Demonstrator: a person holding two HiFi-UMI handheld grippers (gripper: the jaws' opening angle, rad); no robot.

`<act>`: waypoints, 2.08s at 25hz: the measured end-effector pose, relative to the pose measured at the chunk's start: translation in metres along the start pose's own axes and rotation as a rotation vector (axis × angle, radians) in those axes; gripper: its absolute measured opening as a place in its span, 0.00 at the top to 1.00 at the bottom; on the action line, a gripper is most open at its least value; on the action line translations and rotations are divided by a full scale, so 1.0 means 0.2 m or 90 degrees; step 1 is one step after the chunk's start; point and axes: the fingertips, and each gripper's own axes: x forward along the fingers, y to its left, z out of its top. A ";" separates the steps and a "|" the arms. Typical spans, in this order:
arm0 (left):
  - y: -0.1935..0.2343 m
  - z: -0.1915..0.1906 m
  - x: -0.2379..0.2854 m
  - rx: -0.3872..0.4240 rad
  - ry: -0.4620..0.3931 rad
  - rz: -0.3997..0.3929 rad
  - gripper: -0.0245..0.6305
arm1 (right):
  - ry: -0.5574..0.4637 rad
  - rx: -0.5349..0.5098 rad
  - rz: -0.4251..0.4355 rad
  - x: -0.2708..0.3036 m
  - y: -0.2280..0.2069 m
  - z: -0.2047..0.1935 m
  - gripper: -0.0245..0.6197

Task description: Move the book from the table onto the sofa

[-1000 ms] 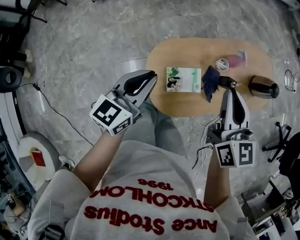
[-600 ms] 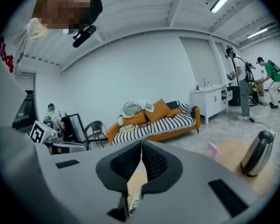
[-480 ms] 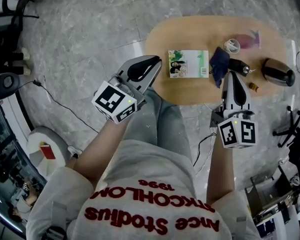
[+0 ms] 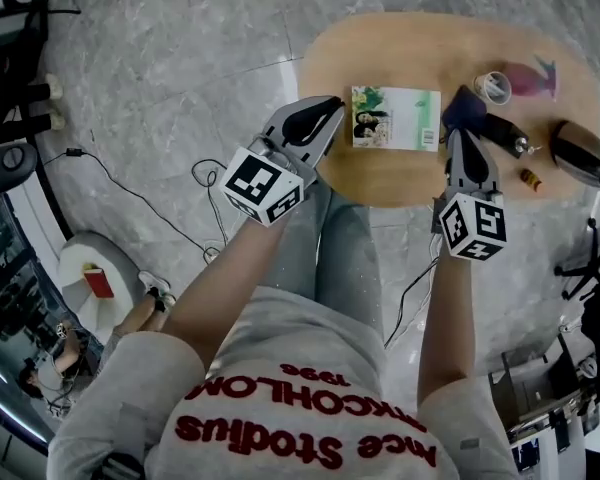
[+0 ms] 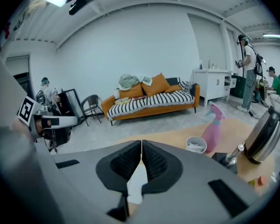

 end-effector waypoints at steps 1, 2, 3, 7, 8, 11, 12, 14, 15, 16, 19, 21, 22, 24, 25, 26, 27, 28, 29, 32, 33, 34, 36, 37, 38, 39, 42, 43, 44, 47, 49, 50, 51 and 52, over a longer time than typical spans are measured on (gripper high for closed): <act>0.01 -0.02 0.00 0.005 -0.004 0.006 0.93 | 0.009 -0.001 0.001 0.04 -0.01 -0.04 0.92; 0.03 -0.05 0.01 0.011 -0.006 0.013 0.93 | 0.014 -0.003 0.000 0.07 -0.01 -0.07 0.92; 0.05 -0.08 0.02 0.015 -0.005 0.019 0.93 | 0.018 -0.005 -0.003 0.10 -0.02 -0.10 0.92; 0.14 -0.24 0.05 -0.006 0.018 0.032 0.93 | 0.049 -0.024 -0.015 0.23 -0.07 -0.24 0.92; 0.16 -0.29 0.06 -0.013 0.026 0.030 0.93 | 0.059 -0.027 -0.017 0.26 -0.08 -0.28 0.92; 0.18 -0.44 0.10 -0.044 0.061 0.010 0.91 | 0.092 -0.029 -0.003 0.34 -0.09 -0.40 0.91; 0.19 -0.49 0.12 -0.064 0.076 -0.001 0.78 | 0.101 -0.031 0.005 0.37 -0.09 -0.43 0.91; 0.19 -0.60 0.17 -0.116 0.102 -0.012 0.60 | 0.120 -0.041 0.020 0.42 -0.08 -0.50 0.91; 0.20 -0.66 0.18 -0.146 0.110 -0.009 0.59 | 0.135 -0.045 0.027 0.44 -0.08 -0.54 0.88; 0.21 -0.71 0.19 -0.172 0.116 -0.003 0.59 | 0.150 -0.046 0.033 0.46 -0.08 -0.58 0.80; 0.23 -0.82 0.23 -0.198 0.140 0.011 0.58 | 0.188 -0.026 0.045 0.52 -0.10 -0.68 0.67; 0.25 -0.87 0.26 -0.206 0.158 0.016 0.57 | 0.205 -0.014 0.045 0.56 -0.12 -0.72 0.59; 0.26 -0.90 0.27 -0.211 0.166 0.021 0.57 | 0.214 -0.009 0.045 0.57 -0.13 -0.74 0.57; 0.27 -0.95 0.29 -0.207 0.184 0.034 0.56 | 0.235 -0.007 0.045 0.60 -0.16 -0.79 0.53; 0.27 -0.96 0.30 -0.204 0.190 0.040 0.55 | 0.245 -0.008 0.045 0.61 -0.17 -0.81 0.52; 0.27 -0.98 0.31 -0.204 0.193 0.046 0.55 | 0.255 -0.010 0.043 0.62 -0.18 -0.83 0.51; 0.27 -1.00 0.32 -0.209 0.196 0.050 0.55 | 0.265 -0.011 0.040 0.62 -0.19 -0.85 0.50; 0.27 -1.02 0.33 -0.217 0.198 0.054 0.55 | 0.275 -0.012 0.036 0.63 -0.20 -0.87 0.49; 0.27 -1.03 0.34 -0.223 0.202 0.057 0.55 | 0.284 -0.009 0.035 0.63 -0.21 -0.89 0.48; 0.28 -1.08 0.37 -0.203 0.229 0.073 0.55 | 0.302 0.009 0.041 0.65 -0.20 -0.94 0.47; 0.28 -1.10 0.38 -0.196 0.237 0.080 0.55 | 0.304 0.016 0.043 0.65 -0.20 -0.94 0.47; 0.28 -1.11 0.39 -0.195 0.243 0.086 0.55 | 0.305 0.020 0.045 0.65 -0.20 -0.94 0.46; 0.28 -1.15 0.41 -0.207 0.253 0.092 0.55 | 0.309 0.023 0.047 0.65 -0.20 -0.94 0.46; 0.28 -1.16 0.42 -0.214 0.257 0.096 0.55 | 0.311 0.024 0.049 0.65 -0.20 -0.94 0.46; 0.29 -1.17 0.43 -0.219 0.258 0.104 0.55 | 0.314 0.024 0.054 0.65 -0.20 -0.94 0.46; 0.30 -1.18 0.43 -0.219 0.258 0.116 0.55 | 0.316 0.024 0.059 0.65 -0.20 -0.94 0.46; 0.31 -1.18 0.44 -0.205 0.249 0.149 0.56 | 0.318 0.012 0.070 0.64 -0.19 -0.95 0.46; 0.31 -1.18 0.44 -0.211 0.240 0.160 0.56 | 0.318 0.007 0.070 0.64 -0.18 -0.96 0.46; 0.31 -1.18 0.45 -0.225 0.228 0.169 0.56 | 0.318 0.003 0.073 0.64 -0.17 -0.96 0.46; 0.32 -1.18 0.46 -0.262 0.209 0.183 0.56 | 0.319 0.003 0.080 0.65 -0.14 -0.97 0.46; 0.32 -1.18 0.46 -0.278 0.207 0.179 0.56 | 0.312 0.016 0.075 0.65 -0.15 -0.97 0.46; 0.33 -1.18 0.46 -0.291 0.206 0.177 0.56 | 0.309 0.025 0.072 0.65 -0.15 -0.97 0.46; 0.33 -1.18 0.45 -0.303 0.206 0.175 0.57 | 0.308 0.032 0.070 0.63 -0.15 -0.97 0.46; 0.34 -1.17 0.43 -0.305 0.209 0.173 0.60 | 0.307 0.034 0.069 0.62 -0.15 -0.97 0.47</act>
